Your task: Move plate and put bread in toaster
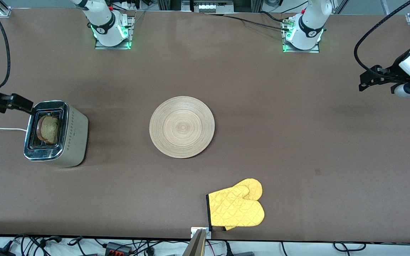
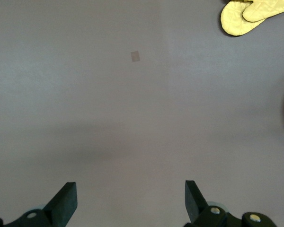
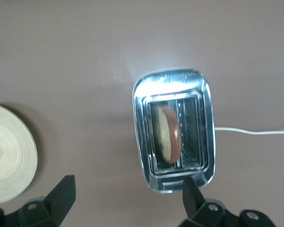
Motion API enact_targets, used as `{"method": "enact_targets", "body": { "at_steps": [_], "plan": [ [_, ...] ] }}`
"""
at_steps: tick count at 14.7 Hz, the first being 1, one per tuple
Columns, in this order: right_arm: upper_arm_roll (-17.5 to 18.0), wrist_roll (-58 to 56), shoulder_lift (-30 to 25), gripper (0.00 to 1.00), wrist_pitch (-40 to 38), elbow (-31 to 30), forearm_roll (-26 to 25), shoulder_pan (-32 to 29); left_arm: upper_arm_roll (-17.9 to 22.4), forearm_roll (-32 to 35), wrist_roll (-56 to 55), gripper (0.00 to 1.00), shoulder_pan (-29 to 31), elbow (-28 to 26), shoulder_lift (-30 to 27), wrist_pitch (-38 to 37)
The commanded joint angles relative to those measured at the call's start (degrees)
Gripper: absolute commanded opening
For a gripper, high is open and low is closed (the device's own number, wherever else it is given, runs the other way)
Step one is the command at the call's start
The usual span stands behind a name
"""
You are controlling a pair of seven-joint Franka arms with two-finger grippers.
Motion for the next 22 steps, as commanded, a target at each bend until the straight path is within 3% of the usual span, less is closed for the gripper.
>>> {"method": "enact_targets", "body": {
  "at_steps": [1, 8, 22],
  "plan": [
    [1.04, -1.02, -6.55, 1.00, 1.99, -8.15, 0.03, -0.61, -0.32, 1.50, 0.20, 1.00, 0.09, 1.42, 0.33, -1.16],
    [1.04, -2.77, -10.51, 1.00, 1.20, -11.76, 0.03, -0.61, -0.32, 1.50, 0.20, 1.00, 0.09, 1.42, 0.33, -1.16],
    [1.04, -1.89, -10.52, 1.00, -1.00, -10.97, 0.21, -0.70, -1.55, 1.59, 0.11, 1.00, 0.09, 1.50, 0.33, -1.16]
  ]
}}
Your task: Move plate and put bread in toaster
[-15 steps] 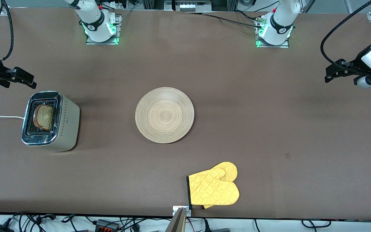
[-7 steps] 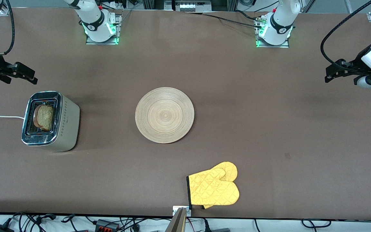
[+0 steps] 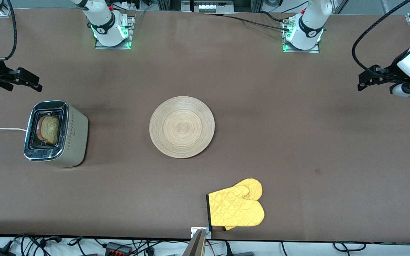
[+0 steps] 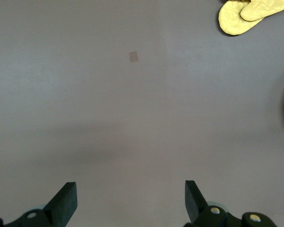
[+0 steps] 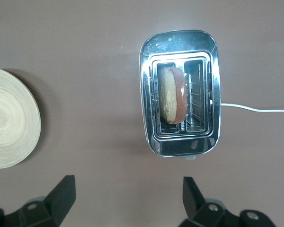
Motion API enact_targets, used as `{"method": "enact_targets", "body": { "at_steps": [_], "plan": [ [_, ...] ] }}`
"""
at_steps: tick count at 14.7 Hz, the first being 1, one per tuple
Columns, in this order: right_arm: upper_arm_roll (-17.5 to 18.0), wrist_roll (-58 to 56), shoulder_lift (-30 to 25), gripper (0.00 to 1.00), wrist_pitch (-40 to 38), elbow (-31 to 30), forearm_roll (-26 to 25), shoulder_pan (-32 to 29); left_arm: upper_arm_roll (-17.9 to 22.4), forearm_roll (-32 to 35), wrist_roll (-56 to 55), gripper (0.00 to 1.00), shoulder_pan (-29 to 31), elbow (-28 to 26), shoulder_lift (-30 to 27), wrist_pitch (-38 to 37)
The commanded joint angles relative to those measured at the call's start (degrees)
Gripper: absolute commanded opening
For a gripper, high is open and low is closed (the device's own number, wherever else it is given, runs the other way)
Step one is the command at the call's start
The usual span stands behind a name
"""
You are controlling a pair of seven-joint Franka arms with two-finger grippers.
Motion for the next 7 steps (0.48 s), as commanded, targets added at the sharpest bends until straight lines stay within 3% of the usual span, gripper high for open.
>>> {"method": "enact_targets", "body": {
  "at_steps": [1, 7],
  "plan": [
    [0.52, -0.27, -1.25, 1.00, -0.14, -0.94, 0.23, -0.59, -0.77, 1.59, 0.10, 1.00, 0.10, 1.41, 0.24, -1.42],
    [0.61, -0.27, -1.16, 1.00, -0.05, -0.94, 0.14, -0.94, -0.85, 1.59, 0.10, 1.00, 0.10, 1.32, 0.06, -1.33]
  ]
}}
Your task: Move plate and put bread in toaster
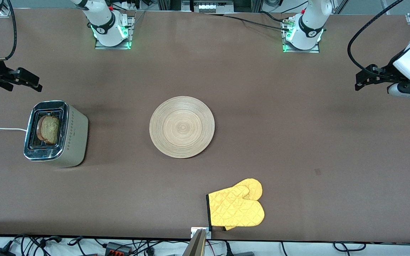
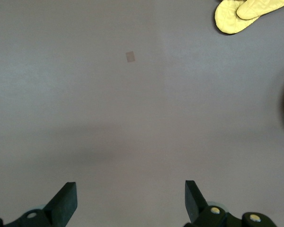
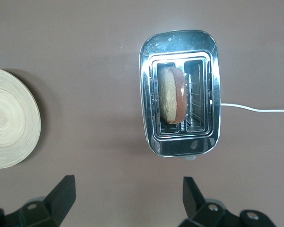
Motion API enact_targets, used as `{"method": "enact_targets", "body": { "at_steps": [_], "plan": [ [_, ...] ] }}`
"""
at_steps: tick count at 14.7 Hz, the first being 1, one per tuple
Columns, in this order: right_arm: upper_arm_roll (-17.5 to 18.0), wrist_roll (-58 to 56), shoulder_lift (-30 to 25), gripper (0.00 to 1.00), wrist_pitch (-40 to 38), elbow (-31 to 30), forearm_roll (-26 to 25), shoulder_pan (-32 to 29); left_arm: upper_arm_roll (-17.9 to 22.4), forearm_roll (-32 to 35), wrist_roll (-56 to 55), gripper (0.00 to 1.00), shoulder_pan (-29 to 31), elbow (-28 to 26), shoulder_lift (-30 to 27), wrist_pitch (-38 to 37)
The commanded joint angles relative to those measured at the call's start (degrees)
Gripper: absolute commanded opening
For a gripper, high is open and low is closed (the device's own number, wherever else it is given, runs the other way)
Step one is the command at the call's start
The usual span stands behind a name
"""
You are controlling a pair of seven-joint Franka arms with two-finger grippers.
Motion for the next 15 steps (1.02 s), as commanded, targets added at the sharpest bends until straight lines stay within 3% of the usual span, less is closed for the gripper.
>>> {"method": "enact_targets", "body": {
  "at_steps": [1, 4, 15],
  "plan": [
    [0.69, -0.27, -1.16, 1.00, -0.05, -0.94, 0.23, -1.35, -0.37, 1.59, 0.10, 1.00, 0.21, 1.38, 0.07, -1.27],
    [3.68, -0.27, -1.07, 1.00, -0.05, -0.94, 0.23, -3.72, -0.37, 1.59, 0.10, 1.00, 0.30, 1.38, 0.07, -1.18],
    [3.59, -0.27, -1.34, 1.00, -1.10, -1.02, 0.23, -3.73, -0.37, 1.59, 0.10, 1.00, 0.65, 1.29, 0.16, -1.18]
  ]
}}
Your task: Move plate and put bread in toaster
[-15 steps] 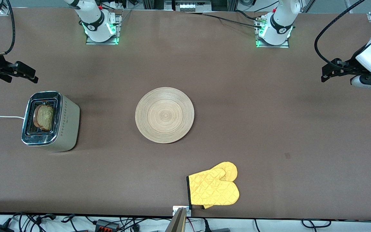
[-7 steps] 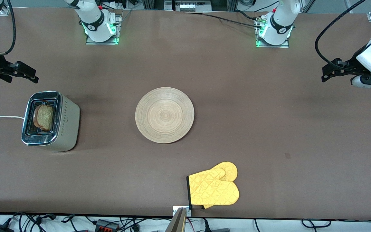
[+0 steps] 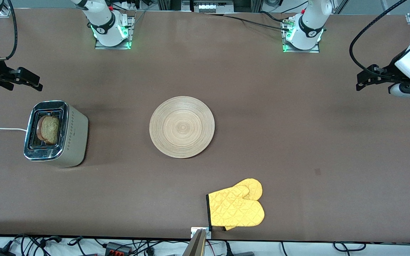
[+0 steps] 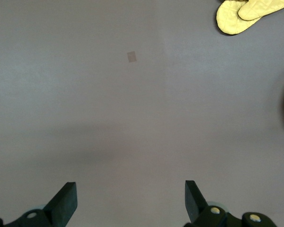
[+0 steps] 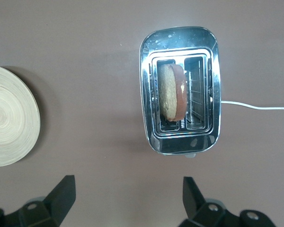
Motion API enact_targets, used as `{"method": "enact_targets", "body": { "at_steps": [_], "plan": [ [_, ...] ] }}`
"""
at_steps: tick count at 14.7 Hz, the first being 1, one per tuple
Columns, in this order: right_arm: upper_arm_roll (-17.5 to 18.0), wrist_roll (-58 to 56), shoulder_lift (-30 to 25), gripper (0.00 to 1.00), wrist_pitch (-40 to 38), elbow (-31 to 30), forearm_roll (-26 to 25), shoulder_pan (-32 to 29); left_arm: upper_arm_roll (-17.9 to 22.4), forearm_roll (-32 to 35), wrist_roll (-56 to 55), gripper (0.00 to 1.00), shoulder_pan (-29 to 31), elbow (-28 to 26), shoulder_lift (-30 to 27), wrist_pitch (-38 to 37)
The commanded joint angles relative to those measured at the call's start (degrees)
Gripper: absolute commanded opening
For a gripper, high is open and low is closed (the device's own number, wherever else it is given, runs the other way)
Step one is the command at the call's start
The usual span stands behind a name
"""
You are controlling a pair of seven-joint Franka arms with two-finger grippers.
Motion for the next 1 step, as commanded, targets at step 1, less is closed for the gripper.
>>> {"method": "enact_targets", "body": {
  "at_steps": [1],
  "plan": [
    [1.02, -0.27, -1.34, 1.00, -0.71, -1.02, 0.23, -1.17, -0.30, 1.59, 0.10, 1.00, 0.34, 1.27, 0.25, -1.18]
  ]
}}
